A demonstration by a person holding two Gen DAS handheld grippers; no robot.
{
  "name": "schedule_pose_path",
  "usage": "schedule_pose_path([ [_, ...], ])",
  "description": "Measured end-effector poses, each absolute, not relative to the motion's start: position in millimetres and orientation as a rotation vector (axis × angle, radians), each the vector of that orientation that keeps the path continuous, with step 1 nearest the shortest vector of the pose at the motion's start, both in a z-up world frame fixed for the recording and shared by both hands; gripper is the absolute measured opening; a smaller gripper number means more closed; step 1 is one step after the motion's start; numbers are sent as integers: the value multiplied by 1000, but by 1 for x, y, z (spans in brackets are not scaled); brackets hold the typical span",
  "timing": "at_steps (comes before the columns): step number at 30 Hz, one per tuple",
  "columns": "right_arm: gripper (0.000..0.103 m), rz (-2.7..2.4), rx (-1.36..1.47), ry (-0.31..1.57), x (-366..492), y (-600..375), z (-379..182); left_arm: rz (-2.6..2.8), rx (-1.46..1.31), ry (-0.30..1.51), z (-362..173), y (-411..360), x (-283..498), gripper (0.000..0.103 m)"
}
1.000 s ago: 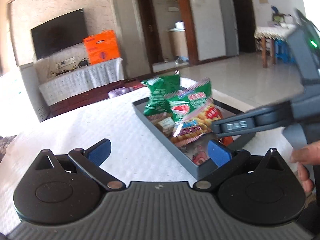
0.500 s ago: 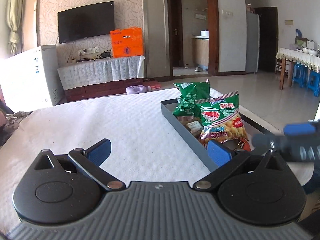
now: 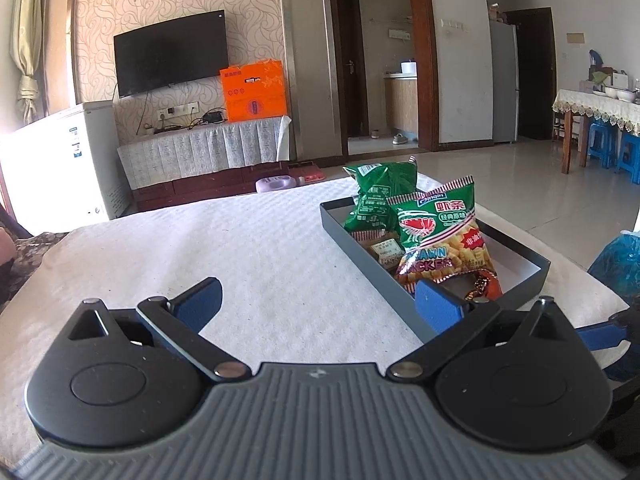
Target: Organize snacks
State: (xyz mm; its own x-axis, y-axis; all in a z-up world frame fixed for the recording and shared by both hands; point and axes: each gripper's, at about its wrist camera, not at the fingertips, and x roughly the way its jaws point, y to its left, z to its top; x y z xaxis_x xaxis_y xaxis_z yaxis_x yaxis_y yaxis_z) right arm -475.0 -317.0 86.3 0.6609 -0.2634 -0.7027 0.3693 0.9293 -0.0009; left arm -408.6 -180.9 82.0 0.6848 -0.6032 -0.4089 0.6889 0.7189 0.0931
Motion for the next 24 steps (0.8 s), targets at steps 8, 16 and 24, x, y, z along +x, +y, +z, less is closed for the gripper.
schedule_pose_path([
  [8,82,-362,147,825,-471,-318,80,-741,265,388,76,-189,-408,103],
  [16,83,-360,143,845,-468,-318,78,-741,267,394,76,-190,-407,103],
  [24,83,-362,129,860,-466,-316,76,-735,264,400,75,-190,-406,103],
])
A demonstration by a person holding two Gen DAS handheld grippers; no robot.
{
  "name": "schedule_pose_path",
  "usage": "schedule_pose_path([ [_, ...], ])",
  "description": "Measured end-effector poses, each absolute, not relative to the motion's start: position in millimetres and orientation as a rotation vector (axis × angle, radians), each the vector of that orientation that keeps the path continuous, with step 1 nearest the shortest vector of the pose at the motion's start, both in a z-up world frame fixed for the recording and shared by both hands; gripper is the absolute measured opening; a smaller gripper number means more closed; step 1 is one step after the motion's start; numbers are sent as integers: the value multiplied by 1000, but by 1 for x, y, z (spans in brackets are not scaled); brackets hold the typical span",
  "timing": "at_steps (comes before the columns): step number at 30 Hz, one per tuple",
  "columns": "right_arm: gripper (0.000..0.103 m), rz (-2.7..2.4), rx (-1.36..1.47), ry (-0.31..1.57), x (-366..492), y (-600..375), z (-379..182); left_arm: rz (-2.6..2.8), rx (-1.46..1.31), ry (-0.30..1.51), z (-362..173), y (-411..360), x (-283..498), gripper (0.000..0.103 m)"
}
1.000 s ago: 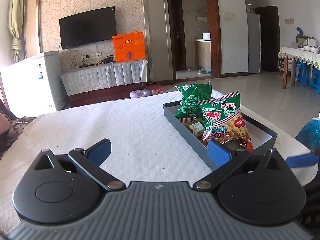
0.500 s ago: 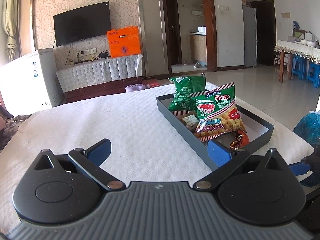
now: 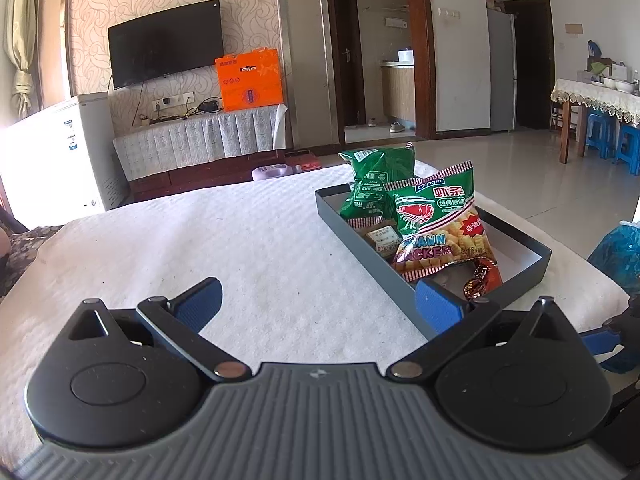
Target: Organize snacks
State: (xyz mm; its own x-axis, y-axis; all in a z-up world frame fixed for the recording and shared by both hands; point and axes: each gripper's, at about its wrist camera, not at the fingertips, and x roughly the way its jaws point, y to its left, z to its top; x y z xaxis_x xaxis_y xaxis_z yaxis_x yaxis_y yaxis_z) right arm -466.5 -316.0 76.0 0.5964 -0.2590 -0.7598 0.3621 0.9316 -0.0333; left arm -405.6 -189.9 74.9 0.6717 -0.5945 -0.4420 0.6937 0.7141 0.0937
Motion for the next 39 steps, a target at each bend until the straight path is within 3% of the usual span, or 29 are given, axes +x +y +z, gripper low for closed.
schedule_pose_path([
  [39,83,-511,175,850,-461,-327,73,-728,283,407,73,-192,-408,103],
])
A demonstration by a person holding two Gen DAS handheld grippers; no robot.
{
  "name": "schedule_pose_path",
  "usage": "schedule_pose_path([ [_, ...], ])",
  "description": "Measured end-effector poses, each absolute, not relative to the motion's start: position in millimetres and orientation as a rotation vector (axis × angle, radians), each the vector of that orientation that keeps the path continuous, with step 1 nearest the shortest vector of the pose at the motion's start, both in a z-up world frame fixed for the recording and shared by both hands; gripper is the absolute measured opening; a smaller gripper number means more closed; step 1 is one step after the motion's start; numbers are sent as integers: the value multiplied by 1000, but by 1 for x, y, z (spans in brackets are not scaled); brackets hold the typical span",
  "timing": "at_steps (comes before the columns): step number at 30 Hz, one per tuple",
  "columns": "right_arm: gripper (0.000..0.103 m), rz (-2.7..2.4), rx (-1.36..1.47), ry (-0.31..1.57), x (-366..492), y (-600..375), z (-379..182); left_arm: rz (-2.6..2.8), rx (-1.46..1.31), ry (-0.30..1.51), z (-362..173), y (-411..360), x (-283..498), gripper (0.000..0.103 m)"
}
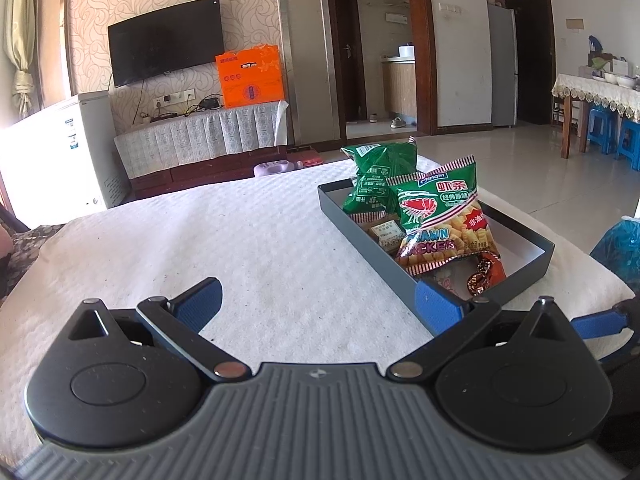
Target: Organize snacks
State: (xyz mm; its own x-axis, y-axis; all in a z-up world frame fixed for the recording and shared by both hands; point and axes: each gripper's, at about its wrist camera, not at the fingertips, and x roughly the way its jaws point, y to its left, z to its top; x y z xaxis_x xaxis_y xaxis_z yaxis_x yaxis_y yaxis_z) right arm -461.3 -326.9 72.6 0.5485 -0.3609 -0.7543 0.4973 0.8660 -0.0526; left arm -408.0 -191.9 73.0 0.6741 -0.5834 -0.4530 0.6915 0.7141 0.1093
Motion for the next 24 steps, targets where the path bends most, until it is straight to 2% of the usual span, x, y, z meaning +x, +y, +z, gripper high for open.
schedule_pose_path([
  [24,83,-452,235,848,-431,-321,74,-719,283,409,72,-194,-405,103],
])
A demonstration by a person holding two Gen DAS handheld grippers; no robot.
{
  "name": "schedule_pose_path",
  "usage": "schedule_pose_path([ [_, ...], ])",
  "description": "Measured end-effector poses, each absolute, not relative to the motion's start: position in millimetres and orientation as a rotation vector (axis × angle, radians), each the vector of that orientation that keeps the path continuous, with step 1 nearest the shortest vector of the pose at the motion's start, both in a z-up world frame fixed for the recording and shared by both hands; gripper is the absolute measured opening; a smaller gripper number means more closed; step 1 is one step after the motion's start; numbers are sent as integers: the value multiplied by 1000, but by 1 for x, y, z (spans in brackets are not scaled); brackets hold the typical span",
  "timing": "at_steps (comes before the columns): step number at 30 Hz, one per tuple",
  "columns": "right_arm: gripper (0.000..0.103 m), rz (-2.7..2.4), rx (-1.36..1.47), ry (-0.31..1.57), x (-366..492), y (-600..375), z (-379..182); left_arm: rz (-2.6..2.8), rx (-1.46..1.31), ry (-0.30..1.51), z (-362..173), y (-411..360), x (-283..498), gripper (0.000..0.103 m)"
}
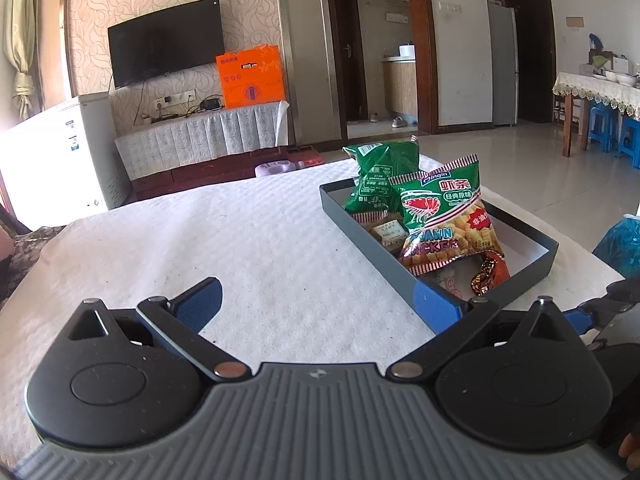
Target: Organize snacks
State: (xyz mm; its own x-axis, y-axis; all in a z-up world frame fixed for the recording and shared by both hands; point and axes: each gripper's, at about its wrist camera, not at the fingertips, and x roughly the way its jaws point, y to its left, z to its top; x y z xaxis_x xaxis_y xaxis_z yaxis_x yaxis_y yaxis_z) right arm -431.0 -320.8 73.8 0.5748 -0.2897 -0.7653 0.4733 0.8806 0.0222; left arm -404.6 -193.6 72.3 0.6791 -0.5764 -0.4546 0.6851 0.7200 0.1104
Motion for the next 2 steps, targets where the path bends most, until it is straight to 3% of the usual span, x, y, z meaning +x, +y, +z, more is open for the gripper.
schedule_pose_path([
  [2,83,-445,241,847,-430,-319,73,-724,278,421,73,-194,-404,103],
])
